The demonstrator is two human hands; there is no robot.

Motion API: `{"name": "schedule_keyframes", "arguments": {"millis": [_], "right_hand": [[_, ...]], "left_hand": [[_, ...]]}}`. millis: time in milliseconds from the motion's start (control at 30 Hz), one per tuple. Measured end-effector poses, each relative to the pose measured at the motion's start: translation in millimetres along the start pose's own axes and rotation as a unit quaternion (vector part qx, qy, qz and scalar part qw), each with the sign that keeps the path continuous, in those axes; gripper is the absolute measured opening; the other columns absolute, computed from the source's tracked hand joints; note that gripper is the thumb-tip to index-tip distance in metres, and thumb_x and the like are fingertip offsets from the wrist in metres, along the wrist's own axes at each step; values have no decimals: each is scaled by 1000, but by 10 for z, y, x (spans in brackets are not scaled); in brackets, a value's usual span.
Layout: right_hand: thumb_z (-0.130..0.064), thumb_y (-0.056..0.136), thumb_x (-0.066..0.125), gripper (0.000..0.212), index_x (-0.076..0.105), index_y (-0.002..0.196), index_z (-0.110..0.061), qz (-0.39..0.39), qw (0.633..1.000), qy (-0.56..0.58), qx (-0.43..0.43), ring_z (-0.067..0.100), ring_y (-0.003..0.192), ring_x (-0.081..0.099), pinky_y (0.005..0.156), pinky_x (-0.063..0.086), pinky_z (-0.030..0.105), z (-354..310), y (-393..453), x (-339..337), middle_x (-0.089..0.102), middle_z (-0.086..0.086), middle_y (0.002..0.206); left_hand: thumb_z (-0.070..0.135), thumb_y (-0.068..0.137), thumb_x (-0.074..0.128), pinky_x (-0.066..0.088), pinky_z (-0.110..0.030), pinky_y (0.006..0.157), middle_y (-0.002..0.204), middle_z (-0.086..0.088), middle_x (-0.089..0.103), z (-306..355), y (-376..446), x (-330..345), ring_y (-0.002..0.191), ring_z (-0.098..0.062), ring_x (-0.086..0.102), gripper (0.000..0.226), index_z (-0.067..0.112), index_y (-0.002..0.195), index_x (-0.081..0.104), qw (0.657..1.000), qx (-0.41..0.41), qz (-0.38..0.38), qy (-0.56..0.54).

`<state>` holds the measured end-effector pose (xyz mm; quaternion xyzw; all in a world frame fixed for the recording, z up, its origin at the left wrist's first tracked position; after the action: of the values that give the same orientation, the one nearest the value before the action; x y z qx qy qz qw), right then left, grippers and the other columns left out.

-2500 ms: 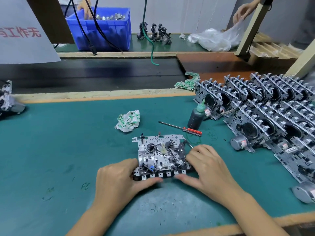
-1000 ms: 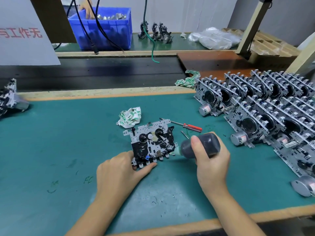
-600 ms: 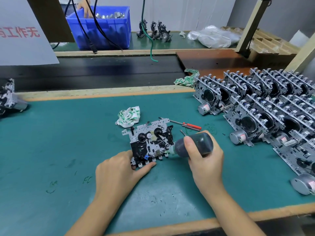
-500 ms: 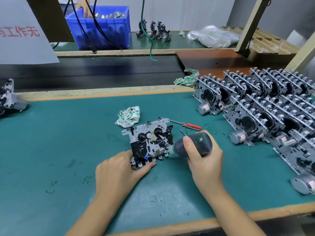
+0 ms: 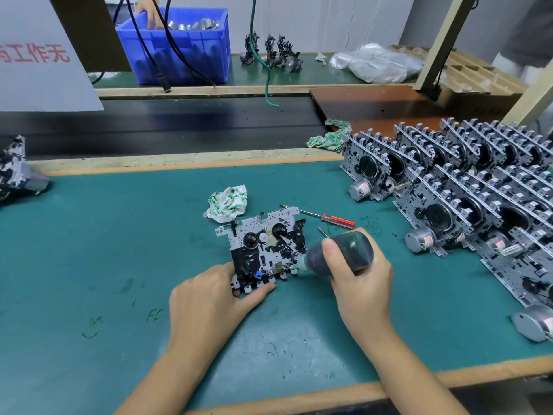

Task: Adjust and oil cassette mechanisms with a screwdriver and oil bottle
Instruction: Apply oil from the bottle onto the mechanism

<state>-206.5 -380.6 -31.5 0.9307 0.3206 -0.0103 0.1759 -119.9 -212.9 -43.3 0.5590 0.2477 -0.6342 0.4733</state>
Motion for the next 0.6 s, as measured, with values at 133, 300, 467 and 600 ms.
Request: {"name": "schedule_keyframes", "arguments": {"millis": [133, 300, 467, 600], "right_hand": [[-52, 72, 58, 35, 48, 69, -19, 5, 1000, -3, -15, 6, 48, 39, 48, 37, 24, 0, 0, -7, 48, -6, 53], [-45, 72, 62, 22, 59, 69, -23, -1, 998, 56, -36, 4, 47, 47, 48, 38, 17, -40, 3, -27, 56, -7, 56], [-34, 72, 67, 26, 52, 87, -19, 76, 969, 234, 25, 11, 43, 52, 41, 45, 22, -29, 139, -115, 63, -3, 65], [-24, 80, 70, 23, 52, 90, -14, 102, 958, 250, 94, 16, 59, 62, 59, 54, 26, 85, 333, -263, 65, 9, 78]], "left_hand": [[84, 62, 36, 22, -19, 43, 47, 7, 53, 5, -4, -10, 51, -19, 58, 68, 21, 63, 64, 1000, 5, 14, -17], [86, 61, 27, 23, -19, 43, 48, 7, 53, 4, -6, -2, 53, -17, 57, 75, 22, 67, 65, 1000, 8, 17, -4], [80, 62, 54, 27, -20, 38, 37, 3, 44, 5, 4, -23, 37, -23, 49, 65, 16, 49, 56, 999, 28, 11, -34], [80, 69, 40, 26, -21, 35, 30, -2, 37, -22, 1, -57, 28, -24, 37, 75, 11, 40, 49, 996, 45, 60, -49]]}}
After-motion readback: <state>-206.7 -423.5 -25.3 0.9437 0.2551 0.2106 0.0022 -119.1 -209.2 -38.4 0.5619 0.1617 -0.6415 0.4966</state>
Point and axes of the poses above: each hand's wrist, its own y-axis towards the middle knuckle, its own x-axis out of the palm, z = x × y, the point moved 2 cm from there along y, towards the middle knuckle
